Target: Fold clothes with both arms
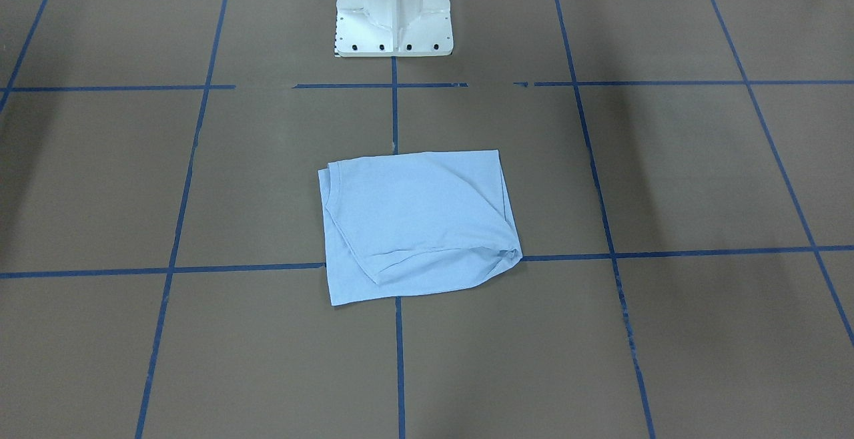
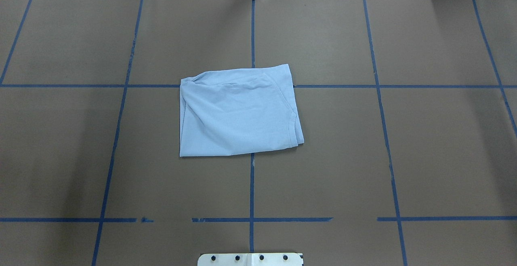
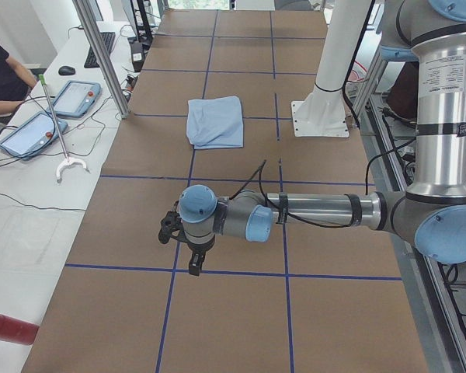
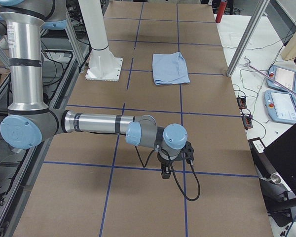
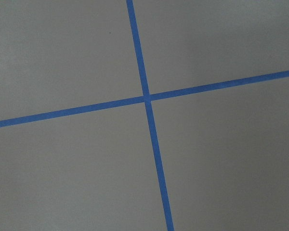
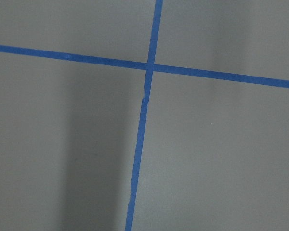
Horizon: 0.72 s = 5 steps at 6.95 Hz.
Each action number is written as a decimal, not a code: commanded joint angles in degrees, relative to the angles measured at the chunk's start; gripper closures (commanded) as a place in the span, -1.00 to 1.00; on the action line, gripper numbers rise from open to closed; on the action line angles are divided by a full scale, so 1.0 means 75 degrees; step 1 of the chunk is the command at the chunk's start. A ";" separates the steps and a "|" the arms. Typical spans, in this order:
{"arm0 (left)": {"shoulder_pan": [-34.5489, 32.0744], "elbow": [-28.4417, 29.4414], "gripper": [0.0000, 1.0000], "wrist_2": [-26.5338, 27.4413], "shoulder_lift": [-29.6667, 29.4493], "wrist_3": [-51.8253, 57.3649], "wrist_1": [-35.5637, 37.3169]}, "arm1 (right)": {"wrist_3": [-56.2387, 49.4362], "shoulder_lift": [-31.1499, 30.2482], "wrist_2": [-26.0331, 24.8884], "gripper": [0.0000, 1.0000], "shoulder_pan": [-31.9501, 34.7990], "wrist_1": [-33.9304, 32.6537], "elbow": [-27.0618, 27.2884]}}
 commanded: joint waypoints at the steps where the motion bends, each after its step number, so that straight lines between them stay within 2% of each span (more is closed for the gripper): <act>1: 0.0000 -0.0012 -1.00 -0.0004 0.0002 0.0000 -0.0001 | 0.1256 -0.0078 0.0011 -1.00 0.0031 0.0012 0.0629; 5: 0.0000 -0.0012 -1.00 0.0008 0.0001 0.0024 -0.0013 | 0.1305 -0.0055 0.0023 -1.00 -0.0039 0.0000 0.0747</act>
